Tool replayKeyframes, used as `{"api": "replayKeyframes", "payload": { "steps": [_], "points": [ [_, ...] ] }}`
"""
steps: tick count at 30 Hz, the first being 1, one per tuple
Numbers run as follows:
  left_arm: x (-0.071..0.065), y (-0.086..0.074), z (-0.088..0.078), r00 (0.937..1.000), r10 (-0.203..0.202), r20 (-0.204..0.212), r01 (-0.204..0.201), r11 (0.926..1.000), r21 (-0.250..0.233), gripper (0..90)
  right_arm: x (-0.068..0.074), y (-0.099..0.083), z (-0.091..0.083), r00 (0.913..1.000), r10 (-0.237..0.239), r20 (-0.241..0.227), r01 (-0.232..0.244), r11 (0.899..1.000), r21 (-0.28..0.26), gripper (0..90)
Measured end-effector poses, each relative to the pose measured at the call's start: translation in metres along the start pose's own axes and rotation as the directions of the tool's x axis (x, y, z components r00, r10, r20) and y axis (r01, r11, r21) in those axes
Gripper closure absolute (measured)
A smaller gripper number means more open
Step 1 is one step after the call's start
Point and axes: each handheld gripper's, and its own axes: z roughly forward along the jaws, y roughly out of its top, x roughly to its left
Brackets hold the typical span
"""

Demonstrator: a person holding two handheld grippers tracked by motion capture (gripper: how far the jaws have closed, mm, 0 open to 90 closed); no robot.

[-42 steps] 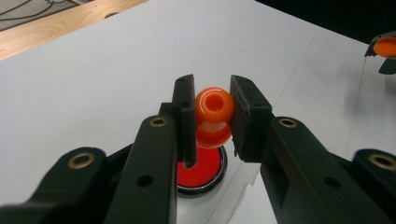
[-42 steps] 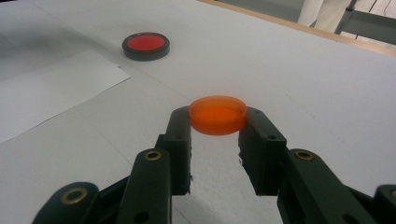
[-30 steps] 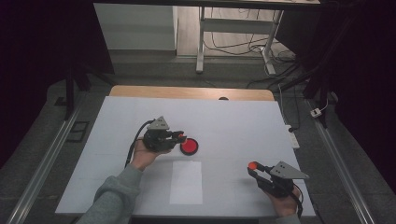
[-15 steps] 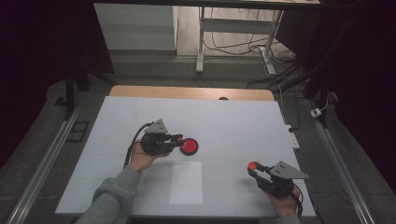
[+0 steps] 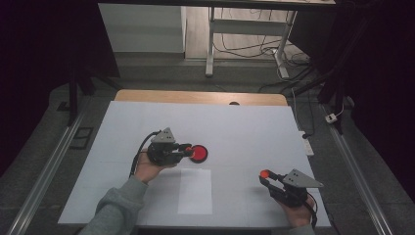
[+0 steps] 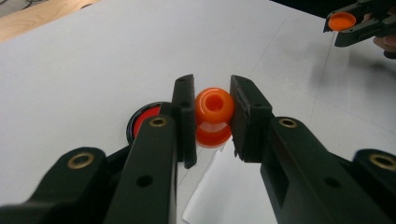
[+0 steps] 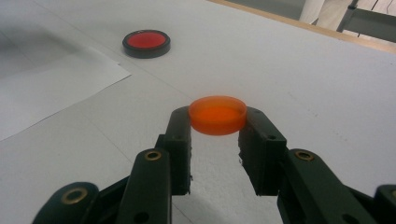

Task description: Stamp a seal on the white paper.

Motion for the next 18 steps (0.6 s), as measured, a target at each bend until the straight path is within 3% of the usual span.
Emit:
{"api": "replayKeyframes", "payload": {
  "steps": [18],
  "points": [
    [-0.01,-0.008,-0.002,0.9998,0.004,0.021,-0.004,0.9999,0.009,72.0,0.0,0.0,0.0,1.0,0.001,-0.001,-0.001,1.0,0.0,64.3]
  ]
}}
